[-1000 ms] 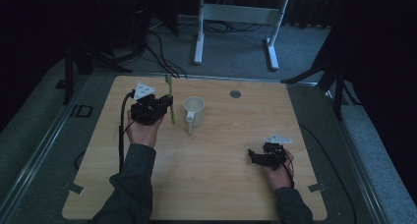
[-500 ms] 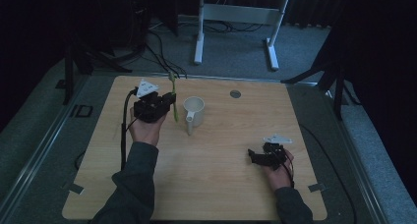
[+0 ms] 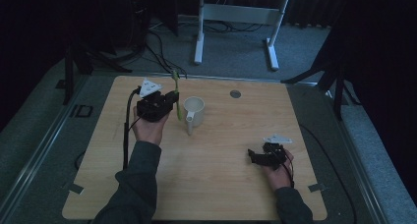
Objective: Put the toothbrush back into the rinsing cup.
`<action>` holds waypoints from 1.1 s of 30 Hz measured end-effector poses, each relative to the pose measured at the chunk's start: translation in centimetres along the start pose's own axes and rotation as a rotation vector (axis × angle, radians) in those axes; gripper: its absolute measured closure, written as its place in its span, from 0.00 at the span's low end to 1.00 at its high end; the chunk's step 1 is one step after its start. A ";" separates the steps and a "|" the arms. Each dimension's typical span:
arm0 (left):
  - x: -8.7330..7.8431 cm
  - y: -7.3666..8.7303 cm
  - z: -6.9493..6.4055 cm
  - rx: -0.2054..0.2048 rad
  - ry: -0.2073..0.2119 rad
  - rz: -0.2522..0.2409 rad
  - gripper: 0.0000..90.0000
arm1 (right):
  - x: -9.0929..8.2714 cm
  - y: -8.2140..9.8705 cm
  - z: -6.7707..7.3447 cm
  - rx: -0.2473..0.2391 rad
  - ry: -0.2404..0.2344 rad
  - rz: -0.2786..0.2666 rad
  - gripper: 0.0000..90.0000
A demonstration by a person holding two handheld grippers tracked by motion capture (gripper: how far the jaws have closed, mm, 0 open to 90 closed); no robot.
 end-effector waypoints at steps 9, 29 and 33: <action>0.4 -0.3 -0.5 0.006 0.015 -0.025 0.90 | 0.0 0.0 0.0 0.000 0.000 0.000 0.21; 1.5 -0.4 -0.9 0.017 0.015 -0.043 0.90 | 0.0 0.0 0.0 0.000 0.000 0.000 0.21; 1.7 -0.4 -1.0 0.023 0.012 -0.046 0.90 | 0.0 0.0 0.0 0.000 -0.001 0.000 0.21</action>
Point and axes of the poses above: each handheld gripper's, and its own axes: x roughly forward along the jaws, y roughly out of its underside, z roughly to its left, the point moved 8 cm from there along x, roughly forward along the jaws, and after that the axes turned 7 degrees about x, right-handed, at the moved point
